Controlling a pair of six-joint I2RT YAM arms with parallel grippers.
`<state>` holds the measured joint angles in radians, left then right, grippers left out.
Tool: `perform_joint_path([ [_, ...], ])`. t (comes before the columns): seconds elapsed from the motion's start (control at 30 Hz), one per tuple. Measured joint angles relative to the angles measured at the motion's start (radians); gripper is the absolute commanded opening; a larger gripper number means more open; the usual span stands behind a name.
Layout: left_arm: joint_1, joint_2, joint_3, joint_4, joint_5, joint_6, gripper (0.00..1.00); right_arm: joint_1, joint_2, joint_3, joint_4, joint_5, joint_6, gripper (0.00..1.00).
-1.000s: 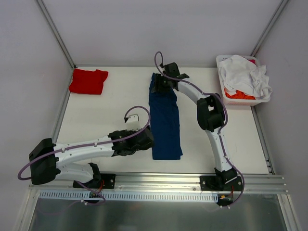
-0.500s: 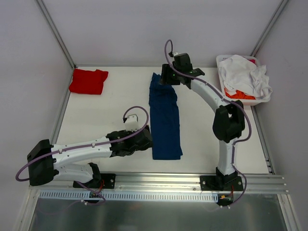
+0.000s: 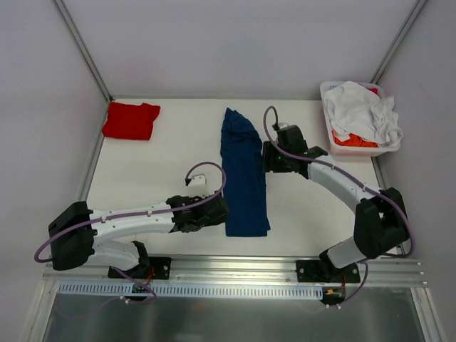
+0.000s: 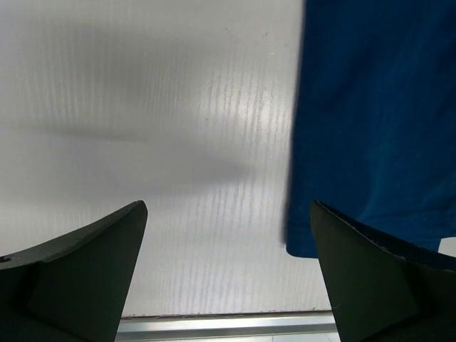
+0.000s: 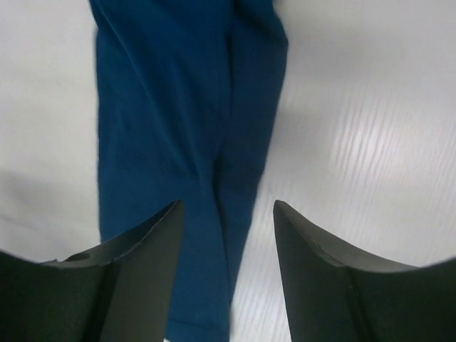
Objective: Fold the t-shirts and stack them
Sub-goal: Fold the tshirt
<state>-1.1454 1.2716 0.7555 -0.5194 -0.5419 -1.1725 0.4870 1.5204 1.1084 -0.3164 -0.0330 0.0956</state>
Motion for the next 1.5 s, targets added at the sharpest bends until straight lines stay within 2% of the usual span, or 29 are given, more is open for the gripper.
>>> perform_joint_path([
  [0.17, 0.0, 0.018, -0.022, 0.003, 0.015, -0.019, 0.99, 0.043, -0.12, -0.179, -0.003, 0.042, 0.033, 0.57],
  [0.53, -0.006, 0.131, -0.029, 0.074, 0.053, -0.023, 0.99, 0.161, -0.394, -0.402, -0.003, 0.125, 0.143, 0.57],
  [0.93, -0.008, 0.174, -0.028, 0.144, 0.07, -0.035, 0.99, 0.355, -0.451, -0.512, -0.03, 0.221, 0.273, 0.57],
  [1.17, -0.008, 0.235, 0.023, 0.195, 0.083, -0.033, 0.98, 0.471, -0.455, -0.568, -0.037, 0.285, 0.369, 0.57],
  [1.5, -0.014, 0.276, 0.048, 0.277, 0.097, -0.032, 0.95, 0.532, -0.462, -0.604, -0.029, 0.339, 0.45, 0.57],
])
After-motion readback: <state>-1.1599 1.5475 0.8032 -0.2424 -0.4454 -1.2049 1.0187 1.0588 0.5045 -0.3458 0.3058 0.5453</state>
